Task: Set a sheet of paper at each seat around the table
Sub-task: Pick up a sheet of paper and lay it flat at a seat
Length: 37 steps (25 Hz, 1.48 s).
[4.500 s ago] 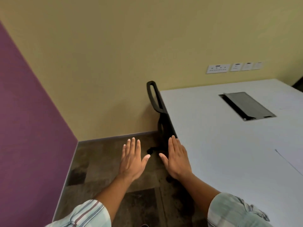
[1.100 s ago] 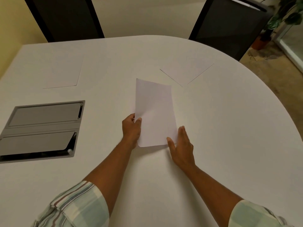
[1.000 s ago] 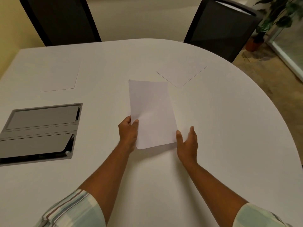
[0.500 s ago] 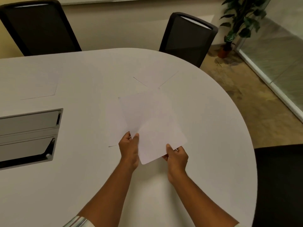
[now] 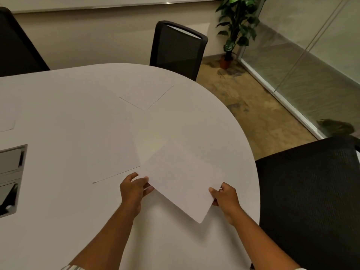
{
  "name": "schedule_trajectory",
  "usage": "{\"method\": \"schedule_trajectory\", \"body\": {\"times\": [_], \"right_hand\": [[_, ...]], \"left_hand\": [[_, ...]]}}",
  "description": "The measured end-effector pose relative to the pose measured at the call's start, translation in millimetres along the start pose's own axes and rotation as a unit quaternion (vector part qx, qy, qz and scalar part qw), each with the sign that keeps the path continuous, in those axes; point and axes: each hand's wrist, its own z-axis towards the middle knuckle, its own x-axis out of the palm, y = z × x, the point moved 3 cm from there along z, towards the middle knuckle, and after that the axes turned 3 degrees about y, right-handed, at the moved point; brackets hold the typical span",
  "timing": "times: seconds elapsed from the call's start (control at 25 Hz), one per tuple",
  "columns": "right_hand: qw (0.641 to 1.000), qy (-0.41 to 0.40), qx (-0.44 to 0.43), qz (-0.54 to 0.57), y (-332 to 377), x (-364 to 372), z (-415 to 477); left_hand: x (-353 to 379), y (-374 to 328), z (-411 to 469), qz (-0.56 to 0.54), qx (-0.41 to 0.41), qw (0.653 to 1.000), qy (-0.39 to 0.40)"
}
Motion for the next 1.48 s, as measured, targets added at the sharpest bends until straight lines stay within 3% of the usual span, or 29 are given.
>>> {"method": "schedule_trajectory", "body": {"times": [0.44,0.6,0.68,0.76,0.84,0.92,1.04,1.12,1.28,1.36,1.48], "right_hand": [[0.989,-0.084,0.032,-0.114,-20.4,-38.2,31.2],[0.974,-0.135,-0.016,-0.181,-17.1,-34.3,24.9],[0.959,-0.121,-0.068,-0.246,-21.3,-27.3,15.0],[0.919,-0.059,-0.119,-0.37,-33.0,-15.5,5.5],[0.842,0.006,-0.155,-0.517,-48.5,-2.1,-0.2],[0.79,0.036,-0.154,-0.593,-62.5,5.5,-1.4],[0.771,0.045,-0.131,-0.622,-73.3,10.6,-2.6],[0.769,0.051,-0.123,-0.625,-75.5,13.4,-4.5],[0.769,0.043,-0.126,-0.625,-78.5,16.5,-7.2],[0.772,0.041,-0.123,-0.622,-78.4,16.9,-7.1],[0.767,0.039,-0.125,-0.628,-76.8,17.6,-6.9]], "left_hand": [[16.0,55.8,-15.7,0.142,-0.054,0.988,-0.004],[17.6,67.3,-15.1,0.143,-0.056,0.988,-0.026],[20.1,70.9,-14.3,0.142,-0.057,0.988,-0.03],[22.4,73.0,-14.9,0.144,-0.058,0.987,-0.03],[23.6,71.4,-15.9,0.153,-0.051,0.986,-0.033],[24.4,67.8,-15.4,0.22,-0.013,0.974,-0.048],[28.9,60.0,-16.6,0.395,0.103,0.911,-0.065],[36.6,60.5,-19.0,0.502,0.173,0.847,-0.022],[49.1,90.6,-17.0,0.71,0.197,0.659,0.15],[49.0,99.2,-15.9,0.741,0.181,0.623,0.173],[47.9,100.7,-16.0,0.748,0.17,0.614,0.186]]}}
